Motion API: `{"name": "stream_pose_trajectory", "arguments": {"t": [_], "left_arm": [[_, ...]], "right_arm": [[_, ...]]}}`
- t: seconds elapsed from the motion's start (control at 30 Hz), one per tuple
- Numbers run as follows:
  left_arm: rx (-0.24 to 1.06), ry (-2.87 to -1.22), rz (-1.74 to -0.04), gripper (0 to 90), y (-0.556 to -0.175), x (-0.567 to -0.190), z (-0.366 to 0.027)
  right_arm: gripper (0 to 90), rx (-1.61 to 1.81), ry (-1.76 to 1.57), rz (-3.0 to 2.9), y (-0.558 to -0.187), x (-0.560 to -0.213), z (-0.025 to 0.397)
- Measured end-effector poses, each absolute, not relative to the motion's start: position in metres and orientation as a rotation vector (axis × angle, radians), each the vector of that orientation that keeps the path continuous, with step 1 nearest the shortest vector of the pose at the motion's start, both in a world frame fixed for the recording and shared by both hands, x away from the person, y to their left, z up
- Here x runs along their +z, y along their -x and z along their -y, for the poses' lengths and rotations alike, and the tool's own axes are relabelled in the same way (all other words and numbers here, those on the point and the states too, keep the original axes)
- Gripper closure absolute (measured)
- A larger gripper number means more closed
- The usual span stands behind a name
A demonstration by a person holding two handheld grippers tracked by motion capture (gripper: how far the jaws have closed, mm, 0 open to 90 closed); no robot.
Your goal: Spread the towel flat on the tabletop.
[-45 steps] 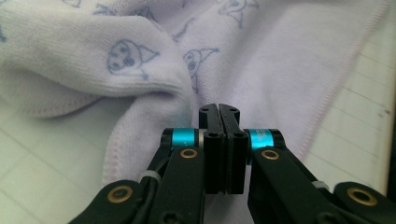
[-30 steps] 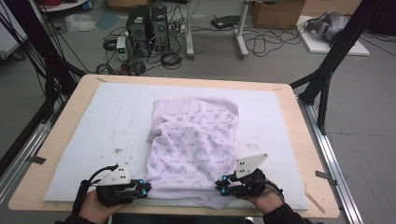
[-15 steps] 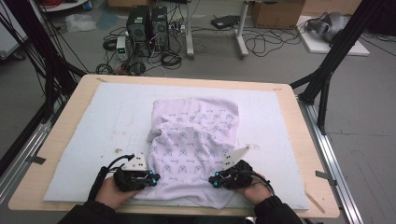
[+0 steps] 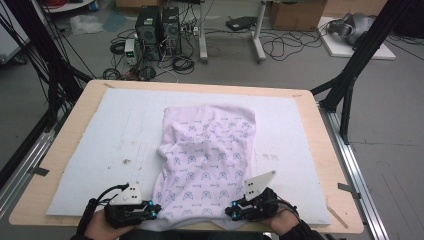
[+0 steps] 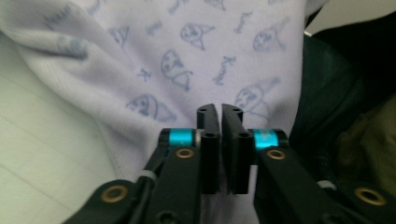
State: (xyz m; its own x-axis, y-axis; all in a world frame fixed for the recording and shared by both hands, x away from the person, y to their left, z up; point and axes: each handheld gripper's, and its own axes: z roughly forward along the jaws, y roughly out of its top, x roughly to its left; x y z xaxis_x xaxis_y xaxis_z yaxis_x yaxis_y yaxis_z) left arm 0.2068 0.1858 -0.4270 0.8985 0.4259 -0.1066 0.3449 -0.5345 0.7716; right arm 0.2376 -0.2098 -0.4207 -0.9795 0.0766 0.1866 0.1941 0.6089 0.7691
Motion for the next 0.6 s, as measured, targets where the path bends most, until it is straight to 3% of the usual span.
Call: {"name": "stream_pose_trajectory", "arguments": {"t": [0.2, 0.3, 0.4, 0.53, 0.6], "left_arm": [[0.197, -2.131, -0.592, 69.4, -0.244, -0.424, -0.182], [0.209, -2.148, -0.633, 69.2, -0.264, -0.434, -0.176], [0.203, -2.201, -0.619, 70.2, -0.272, -0.445, -0.167], [0.203, -2.163, -0.640, 84.4, -0.269, -0.448, -0.171], [0.206, -2.168, -0.653, 86.0, -0.268, -0.446, -0.170]], "right_arm": [[54.6, -1.310, 0.443, 2.842, -0.271, -0.418, 0.217], [55.9, -1.228, 0.486, 2.891, -0.288, -0.429, 0.215], [64.2, -1.191, 0.490, 2.906, -0.296, -0.437, 0.212], [77.5, -1.229, 0.545, 2.844, -0.301, -0.444, 0.214], [87.1, -1.246, 0.554, 2.796, -0.303, -0.446, 0.218]]}}
